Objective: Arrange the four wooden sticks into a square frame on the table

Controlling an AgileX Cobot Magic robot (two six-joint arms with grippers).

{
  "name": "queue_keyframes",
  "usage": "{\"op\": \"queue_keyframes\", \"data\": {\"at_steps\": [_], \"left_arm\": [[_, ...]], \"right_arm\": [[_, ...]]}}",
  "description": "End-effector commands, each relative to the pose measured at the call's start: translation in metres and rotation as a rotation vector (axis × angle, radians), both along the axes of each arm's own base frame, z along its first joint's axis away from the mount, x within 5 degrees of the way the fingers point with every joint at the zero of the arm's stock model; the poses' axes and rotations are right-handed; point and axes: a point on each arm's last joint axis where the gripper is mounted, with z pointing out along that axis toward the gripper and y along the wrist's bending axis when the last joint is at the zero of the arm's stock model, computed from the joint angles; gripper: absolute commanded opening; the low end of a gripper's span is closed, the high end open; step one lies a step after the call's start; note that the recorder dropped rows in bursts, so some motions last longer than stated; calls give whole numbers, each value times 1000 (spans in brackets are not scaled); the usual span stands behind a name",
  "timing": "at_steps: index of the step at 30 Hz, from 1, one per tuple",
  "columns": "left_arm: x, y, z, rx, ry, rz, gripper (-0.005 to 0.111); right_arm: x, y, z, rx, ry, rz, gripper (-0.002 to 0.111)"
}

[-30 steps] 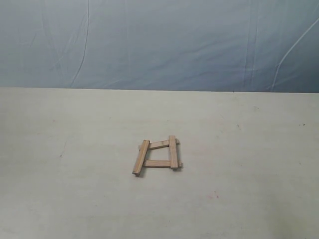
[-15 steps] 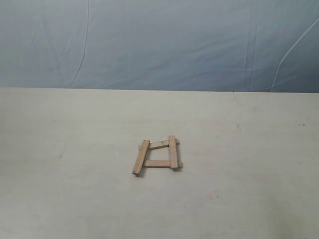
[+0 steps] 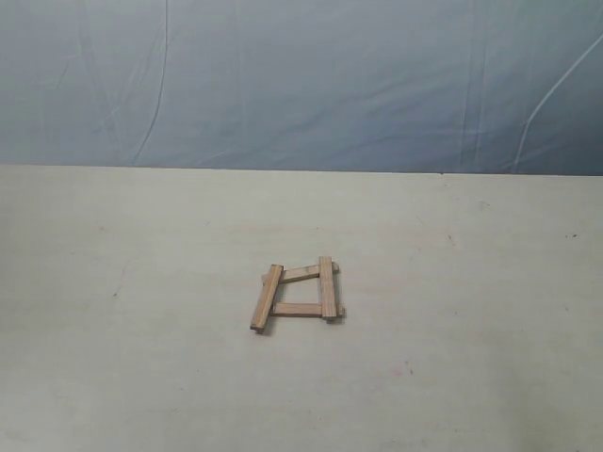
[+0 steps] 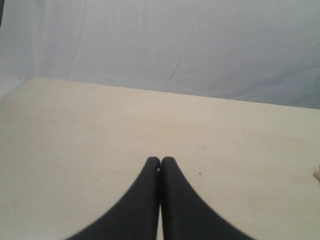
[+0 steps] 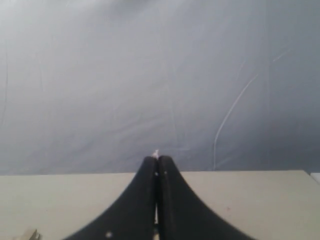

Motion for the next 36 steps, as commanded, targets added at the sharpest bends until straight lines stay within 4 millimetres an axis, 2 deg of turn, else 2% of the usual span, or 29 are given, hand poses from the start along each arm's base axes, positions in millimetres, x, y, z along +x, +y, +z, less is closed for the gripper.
{"op": "queue_keyframes", "data": {"at_steps": [1,3,12,36], "left_arm": [[-3,-1,-4,13,28,-17,0],[-3,-2,-4,16,28,-30,0],[-4,-5,-10,29,88,-86,0],[-5,-5,-13,33,126,-88,0]], "right_arm": [[0,-1,-21,-13,209,-17,-1],[-3,-3,-35,-18,363,-35,-1],[1,-2,-63,42,429,-55,-1],[2,-2,-60,46,391,-54,-1]]}}
